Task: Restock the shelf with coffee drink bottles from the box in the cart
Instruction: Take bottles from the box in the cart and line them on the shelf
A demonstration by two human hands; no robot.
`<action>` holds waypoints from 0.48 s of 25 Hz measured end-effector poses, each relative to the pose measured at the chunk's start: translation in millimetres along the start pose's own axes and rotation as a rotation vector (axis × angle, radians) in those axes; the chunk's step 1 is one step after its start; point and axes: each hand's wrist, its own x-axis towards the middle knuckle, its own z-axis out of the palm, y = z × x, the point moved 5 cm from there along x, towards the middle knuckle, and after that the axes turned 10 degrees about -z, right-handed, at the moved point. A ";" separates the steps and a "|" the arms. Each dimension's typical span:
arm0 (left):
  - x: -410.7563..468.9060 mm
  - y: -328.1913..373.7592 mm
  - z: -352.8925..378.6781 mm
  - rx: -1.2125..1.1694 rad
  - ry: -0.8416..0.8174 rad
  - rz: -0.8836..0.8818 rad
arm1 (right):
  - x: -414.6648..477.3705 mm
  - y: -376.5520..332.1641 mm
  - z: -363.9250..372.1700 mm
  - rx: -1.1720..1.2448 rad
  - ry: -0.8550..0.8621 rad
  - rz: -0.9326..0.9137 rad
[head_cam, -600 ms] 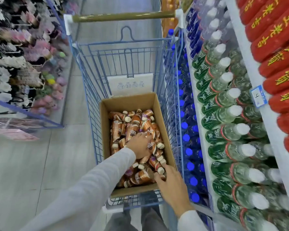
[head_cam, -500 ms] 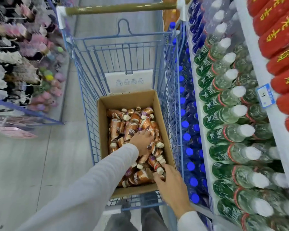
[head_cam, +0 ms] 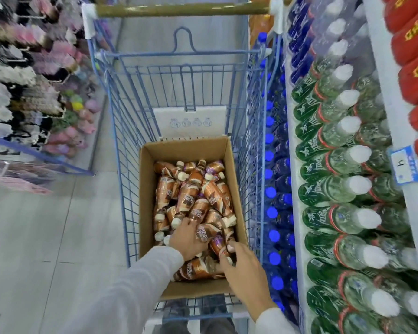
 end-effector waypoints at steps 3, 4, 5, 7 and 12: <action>-58.7 -31.2 -1.9 -0.700 -0.015 -0.214 | 10.2 -12.8 -1.2 0.078 -0.019 0.001; -75.9 -39.2 -1.7 -0.855 0.000 -0.266 | 19.3 -18.0 -0.1 0.185 -0.026 0.043; -91.0 -45.2 -3.3 -0.970 0.020 -0.298 | 33.2 -20.5 2.6 0.335 -0.023 0.121; -114.1 -56.7 -8.8 -1.085 0.065 -0.363 | 64.0 -27.5 5.9 0.720 -0.053 0.342; -131.3 -93.3 -13.5 -1.044 0.111 -0.472 | 150.9 -35.3 15.0 1.088 -0.032 0.479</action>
